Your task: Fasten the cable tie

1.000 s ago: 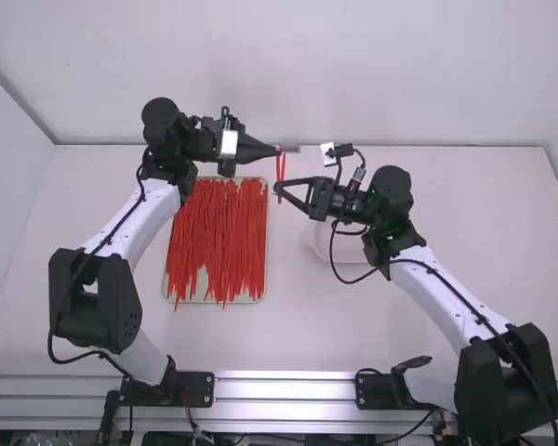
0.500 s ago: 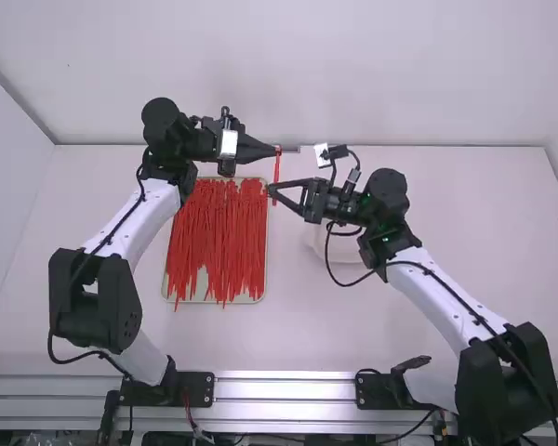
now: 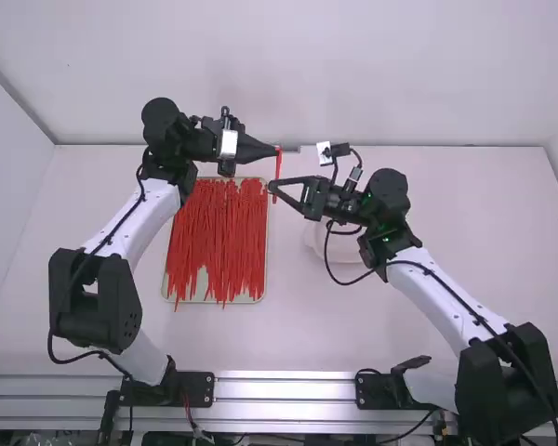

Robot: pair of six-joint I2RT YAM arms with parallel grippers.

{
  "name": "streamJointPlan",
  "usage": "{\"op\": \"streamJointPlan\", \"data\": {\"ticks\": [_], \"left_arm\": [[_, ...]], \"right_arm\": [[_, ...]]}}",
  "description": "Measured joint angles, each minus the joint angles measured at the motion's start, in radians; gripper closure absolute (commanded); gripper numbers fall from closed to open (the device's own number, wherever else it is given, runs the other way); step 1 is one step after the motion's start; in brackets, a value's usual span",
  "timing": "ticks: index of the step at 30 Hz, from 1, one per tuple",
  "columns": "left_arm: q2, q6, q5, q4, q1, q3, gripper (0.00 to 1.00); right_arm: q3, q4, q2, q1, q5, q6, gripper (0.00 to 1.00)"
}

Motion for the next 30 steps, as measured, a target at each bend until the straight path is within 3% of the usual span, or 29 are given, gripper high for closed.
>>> {"op": "streamJointPlan", "data": {"ticks": [15, 30], "left_arm": [[0.0, 0.0, 0.0, 0.007, 0.0, 0.0, 0.98], [0.0, 0.0, 0.0, 0.006, 0.0, 0.0, 0.98]], "right_arm": [[0.0, 0.009, 0.0, 0.037, 0.002, 0.029, 1.0], [0.0, 0.0, 0.0, 0.026, 0.002, 0.037, 1.0]]}}
